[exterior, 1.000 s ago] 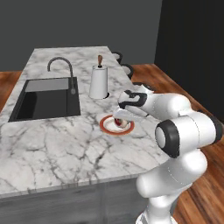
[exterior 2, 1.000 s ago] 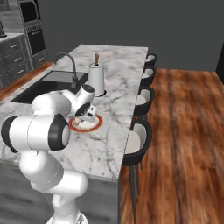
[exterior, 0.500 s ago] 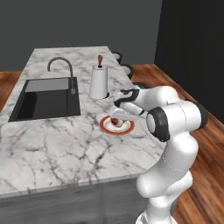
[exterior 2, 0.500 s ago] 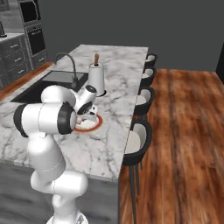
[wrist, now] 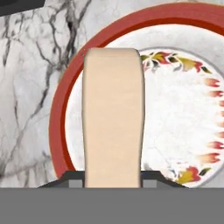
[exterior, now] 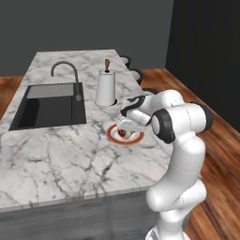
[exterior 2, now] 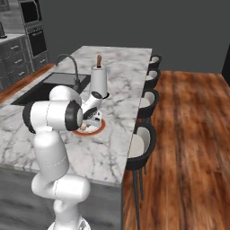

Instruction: Take the steak from the fridge and place it on the digital scale on the counter by the fridge. Wait a few seconds for a reading, then move it to the plate on the dining counter.

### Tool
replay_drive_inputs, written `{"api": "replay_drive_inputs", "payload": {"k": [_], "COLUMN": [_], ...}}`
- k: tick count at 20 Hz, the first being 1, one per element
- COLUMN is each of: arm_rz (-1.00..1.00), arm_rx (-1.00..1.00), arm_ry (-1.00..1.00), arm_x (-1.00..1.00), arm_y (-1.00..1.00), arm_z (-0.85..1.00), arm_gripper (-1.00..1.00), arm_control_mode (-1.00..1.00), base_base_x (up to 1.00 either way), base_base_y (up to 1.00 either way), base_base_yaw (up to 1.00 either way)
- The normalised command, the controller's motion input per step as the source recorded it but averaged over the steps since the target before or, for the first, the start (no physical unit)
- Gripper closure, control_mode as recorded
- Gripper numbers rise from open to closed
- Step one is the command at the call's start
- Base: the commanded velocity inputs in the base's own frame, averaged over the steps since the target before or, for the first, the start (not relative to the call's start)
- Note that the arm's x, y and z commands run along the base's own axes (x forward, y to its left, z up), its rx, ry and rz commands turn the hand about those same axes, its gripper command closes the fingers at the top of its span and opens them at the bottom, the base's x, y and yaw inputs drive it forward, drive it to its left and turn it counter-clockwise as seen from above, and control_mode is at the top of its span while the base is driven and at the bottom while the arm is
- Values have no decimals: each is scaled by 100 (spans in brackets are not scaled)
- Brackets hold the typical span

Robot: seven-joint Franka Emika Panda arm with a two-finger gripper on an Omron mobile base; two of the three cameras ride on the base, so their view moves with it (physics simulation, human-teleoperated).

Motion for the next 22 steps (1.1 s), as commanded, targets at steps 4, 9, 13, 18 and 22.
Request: {"api": "replay_drive_inputs", "payload": {"k": [4,9,13,18,22], "arm_rz": [0,0,0,0,-3], "arm_rx": [0,0,0,-3,-10], "arm_ry": [0,0,0,-3,-6], "arm_x": [6,25,7,-5,-21], "arm_y": [4,4,1,0,0], "arm_z": [-29,-14,-4,0,3], "arm_gripper": [100,-100,-100,-100,-100], "arm_control_mode": [-100,-100,-100,-100,-100], "base_base_x": [0,0,0,0,0], "base_base_y": [0,0,0,0,0], "base_base_yaw": [0,0,0,0,0]}}
